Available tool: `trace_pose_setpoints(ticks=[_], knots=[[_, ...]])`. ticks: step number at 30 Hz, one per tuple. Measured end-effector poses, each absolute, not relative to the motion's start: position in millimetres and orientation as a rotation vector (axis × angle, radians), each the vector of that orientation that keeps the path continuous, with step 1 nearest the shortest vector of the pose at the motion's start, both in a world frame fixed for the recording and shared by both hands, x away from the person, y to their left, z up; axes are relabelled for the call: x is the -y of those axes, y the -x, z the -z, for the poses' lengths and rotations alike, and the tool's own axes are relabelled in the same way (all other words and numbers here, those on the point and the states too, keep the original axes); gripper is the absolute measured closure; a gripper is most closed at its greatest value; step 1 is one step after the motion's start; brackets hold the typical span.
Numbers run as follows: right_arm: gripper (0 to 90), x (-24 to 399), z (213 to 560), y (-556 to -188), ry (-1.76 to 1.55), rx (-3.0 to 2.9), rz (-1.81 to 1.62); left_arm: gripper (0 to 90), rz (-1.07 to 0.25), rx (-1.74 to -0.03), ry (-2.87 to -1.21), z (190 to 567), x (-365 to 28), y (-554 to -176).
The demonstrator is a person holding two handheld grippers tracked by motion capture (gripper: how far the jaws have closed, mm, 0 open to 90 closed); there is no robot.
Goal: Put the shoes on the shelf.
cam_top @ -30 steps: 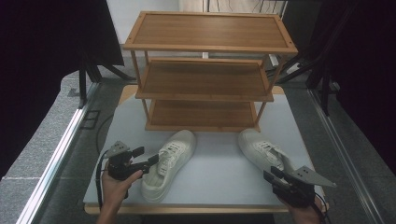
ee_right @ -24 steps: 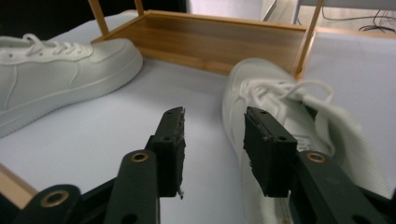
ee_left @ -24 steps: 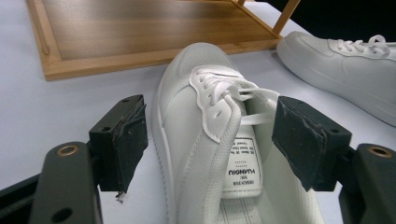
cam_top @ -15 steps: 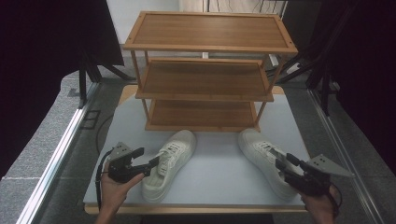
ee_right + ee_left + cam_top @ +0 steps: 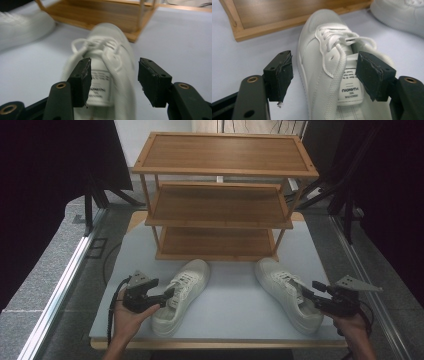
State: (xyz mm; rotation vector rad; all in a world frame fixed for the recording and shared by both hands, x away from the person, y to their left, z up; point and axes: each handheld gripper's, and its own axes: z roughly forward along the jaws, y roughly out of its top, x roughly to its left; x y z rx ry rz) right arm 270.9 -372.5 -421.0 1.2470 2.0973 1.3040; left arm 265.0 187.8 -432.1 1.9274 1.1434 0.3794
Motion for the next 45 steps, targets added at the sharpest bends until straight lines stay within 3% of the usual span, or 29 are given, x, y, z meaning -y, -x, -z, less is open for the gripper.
trace_pose_setpoints(ticks=[5, 12, 20, 21, 22, 26, 45], knots=[[44.0, 368.6, 423.8, -283.8, -1.253, -2.151, -1.274, 33.5, -0.395, -1.152, -1.977, 439.7, -182.8, -271.1], [47.8, 356.3, 438.9, -305.2, -1.284, -2.228, -1.122, 48.3, -0.371, -1.191, -1.985, 451.6, -180.0, -278.8], [60.3, 363.8, 449.3, -315.3, -1.332, -2.203, -1.215, 66.7, -0.34, -1.19, -1.979, 453.2, -175.7, -283.1], [69.5, 362.0, 448.7, -314.6, -1.313, -2.193, -1.176, 69.0, -0.347, -1.193, -1.975, 453.4, -175.1, -283.4], [73.0, 360.7, 448.4, -314.1, -1.307, -2.187, -1.155, 71.2, -0.369, -1.194, -1.973, 453.3, -173.8, -282.7], [80.1, 356.9, 446.1, -312.6, -1.296, -2.179, -1.114, 78.7, -0.409, -1.188, -1.966, 452.4, -172.6, -280.5], [82.7, 353.6, 429.3, -296.5, -1.432, -2.034, -1.358, 81.4, -0.261, -1.125, -1.723, 419.8, -193.8, -271.3]])
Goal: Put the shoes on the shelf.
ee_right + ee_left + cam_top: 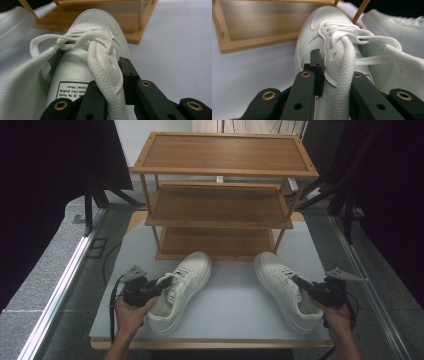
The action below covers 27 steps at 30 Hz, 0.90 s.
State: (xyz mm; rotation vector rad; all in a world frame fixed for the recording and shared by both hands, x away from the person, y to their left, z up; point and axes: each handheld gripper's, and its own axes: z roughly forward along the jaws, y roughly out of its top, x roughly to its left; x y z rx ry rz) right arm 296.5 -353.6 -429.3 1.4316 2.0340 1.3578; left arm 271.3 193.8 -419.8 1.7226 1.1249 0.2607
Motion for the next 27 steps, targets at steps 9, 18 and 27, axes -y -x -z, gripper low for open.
trace_pose_setpoints(ticks=[9, 18, 27], knots=[[82.5, 343.2, 412.9, -289.1, -1.473, -1.92, -1.537, 81.5, -0.261, -1.098, -1.599, 401.3, -195.9, -268.0], [82.5, 333.6, 396.8, -280.5, -1.474, -1.828, -1.685, 81.5, -0.239, -1.074, -1.521, 386.3, -197.3, -267.8], [82.5, 325.5, 379.0, -272.2, -1.443, -1.778, -1.791, 81.6, -0.227, -1.057, -1.433, 374.3, -197.6, -267.7]])
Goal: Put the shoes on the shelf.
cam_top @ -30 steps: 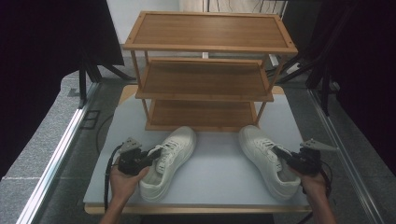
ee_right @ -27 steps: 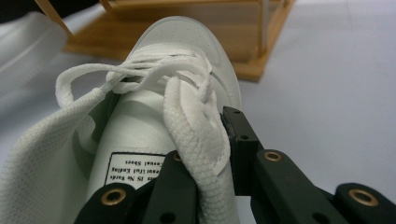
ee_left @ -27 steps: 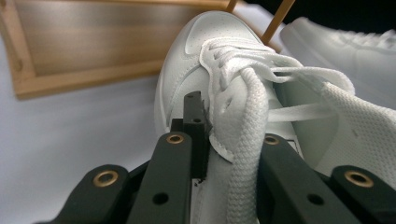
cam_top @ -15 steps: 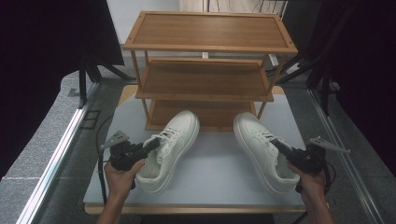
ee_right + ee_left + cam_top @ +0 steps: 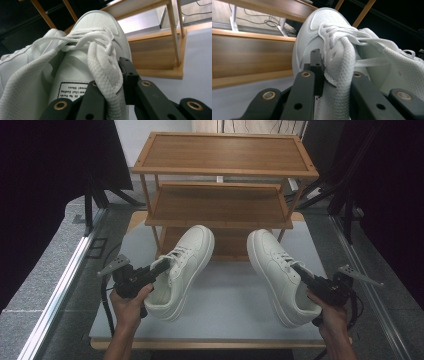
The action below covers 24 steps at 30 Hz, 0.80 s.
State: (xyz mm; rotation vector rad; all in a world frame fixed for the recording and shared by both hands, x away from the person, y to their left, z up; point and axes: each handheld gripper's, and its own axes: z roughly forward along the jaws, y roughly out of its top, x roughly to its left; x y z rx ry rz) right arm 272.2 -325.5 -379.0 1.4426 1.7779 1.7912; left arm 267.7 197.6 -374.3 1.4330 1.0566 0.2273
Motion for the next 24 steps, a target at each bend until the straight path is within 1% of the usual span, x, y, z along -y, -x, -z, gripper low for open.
trace_pose_setpoints(ticks=[11, 15, 24], knots=[[82.6, 315.2, 355.9, -274.2, -1.414, -1.736, -1.862, 81.5, -0.222, -1.015, -1.411, 351.3, -191.4, -275.4], [82.6, 308.4, 341.5, -280.3, -1.407, -1.689, -1.884, 81.6, -0.218, -1.006, -1.386, 339.4, -186.8, -283.0], [82.6, 298.9, 331.7, -291.5, -1.439, -1.637, -1.876, 81.6, -0.204, -0.98, -1.361, 327.1, -177.9, -295.2]])
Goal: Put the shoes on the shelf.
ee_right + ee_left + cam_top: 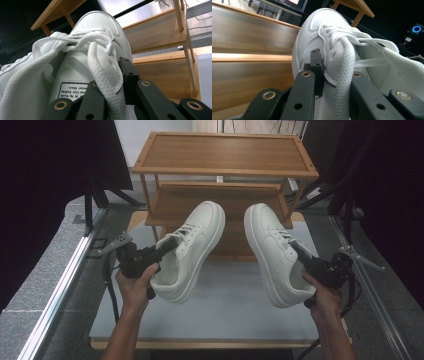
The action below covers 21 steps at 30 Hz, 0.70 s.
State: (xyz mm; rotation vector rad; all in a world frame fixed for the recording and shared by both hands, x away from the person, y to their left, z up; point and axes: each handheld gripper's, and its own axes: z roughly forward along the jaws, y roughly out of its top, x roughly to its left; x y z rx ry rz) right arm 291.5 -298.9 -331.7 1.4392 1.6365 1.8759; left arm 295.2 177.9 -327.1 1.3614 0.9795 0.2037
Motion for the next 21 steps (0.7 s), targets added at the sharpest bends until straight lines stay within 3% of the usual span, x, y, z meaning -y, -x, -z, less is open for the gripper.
trace_pose_setpoints(ticks=[21], knots=[[82.3, 267.8, 313.0, -326.1, -1.511, -1.576, -1.851, 81.5, -0.181, -1.042, -1.334, 320.0, -173.4, -334.9]])
